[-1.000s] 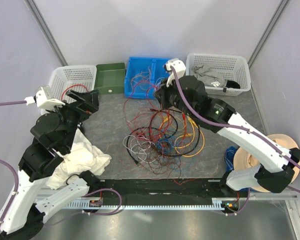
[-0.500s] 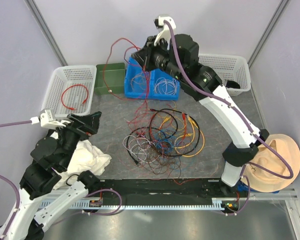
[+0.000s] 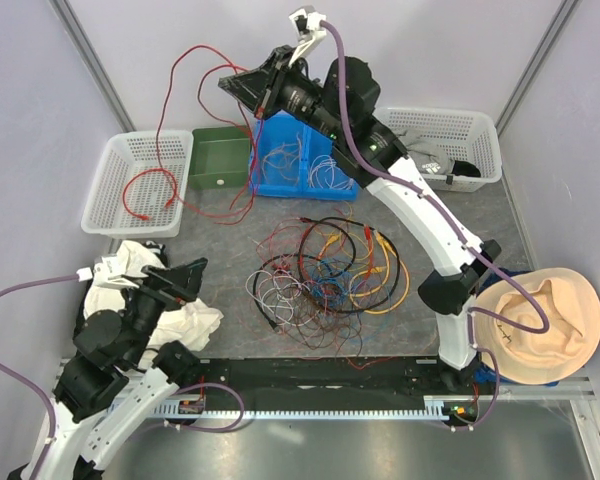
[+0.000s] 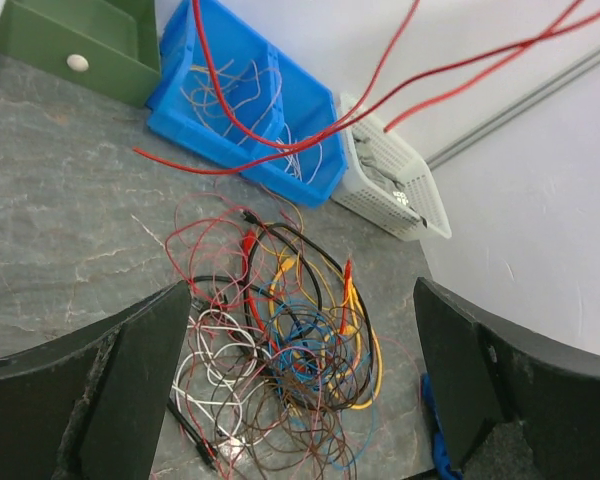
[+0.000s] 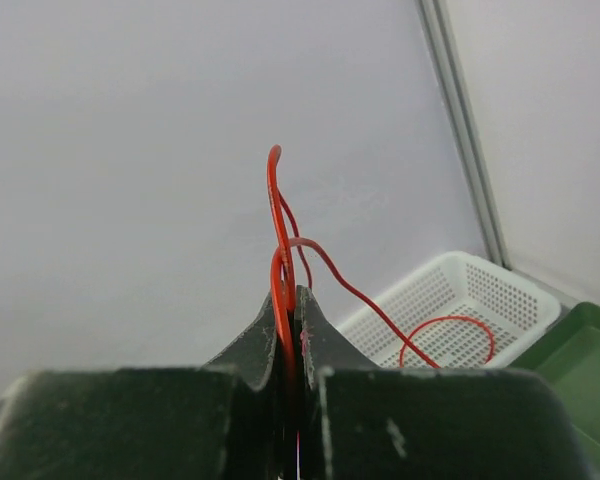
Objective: Untangle the cables
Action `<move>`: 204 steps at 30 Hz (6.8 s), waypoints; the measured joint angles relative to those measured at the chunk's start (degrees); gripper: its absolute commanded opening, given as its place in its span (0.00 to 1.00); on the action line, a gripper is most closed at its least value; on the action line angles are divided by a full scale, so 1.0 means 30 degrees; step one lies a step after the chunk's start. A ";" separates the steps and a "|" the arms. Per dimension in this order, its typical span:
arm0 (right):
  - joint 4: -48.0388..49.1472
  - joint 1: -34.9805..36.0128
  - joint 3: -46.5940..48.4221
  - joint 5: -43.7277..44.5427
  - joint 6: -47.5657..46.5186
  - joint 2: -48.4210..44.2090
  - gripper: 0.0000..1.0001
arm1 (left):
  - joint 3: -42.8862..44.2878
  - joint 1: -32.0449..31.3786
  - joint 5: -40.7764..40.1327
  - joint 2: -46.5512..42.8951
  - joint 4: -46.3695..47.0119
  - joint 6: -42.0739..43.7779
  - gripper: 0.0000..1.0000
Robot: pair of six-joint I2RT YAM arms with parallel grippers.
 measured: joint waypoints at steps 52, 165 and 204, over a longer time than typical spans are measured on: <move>0.4138 0.1399 -0.4677 -0.6441 0.6186 0.0583 0.00 | -0.0612 0.0765 0.3315 1.2713 1.8265 1.4899 0.02; 2.2658 0.1297 -3.6181 -0.4422 0.6688 -1.0076 0.78 | 1.1249 0.8641 -1.7952 2.2877 2.8953 2.0174 0.02; 2.0298 0.1494 -3.8140 -0.4568 0.5195 -1.2939 0.78 | 3.1452 1.1533 -0.8641 3.6326 2.1478 1.9679 0.02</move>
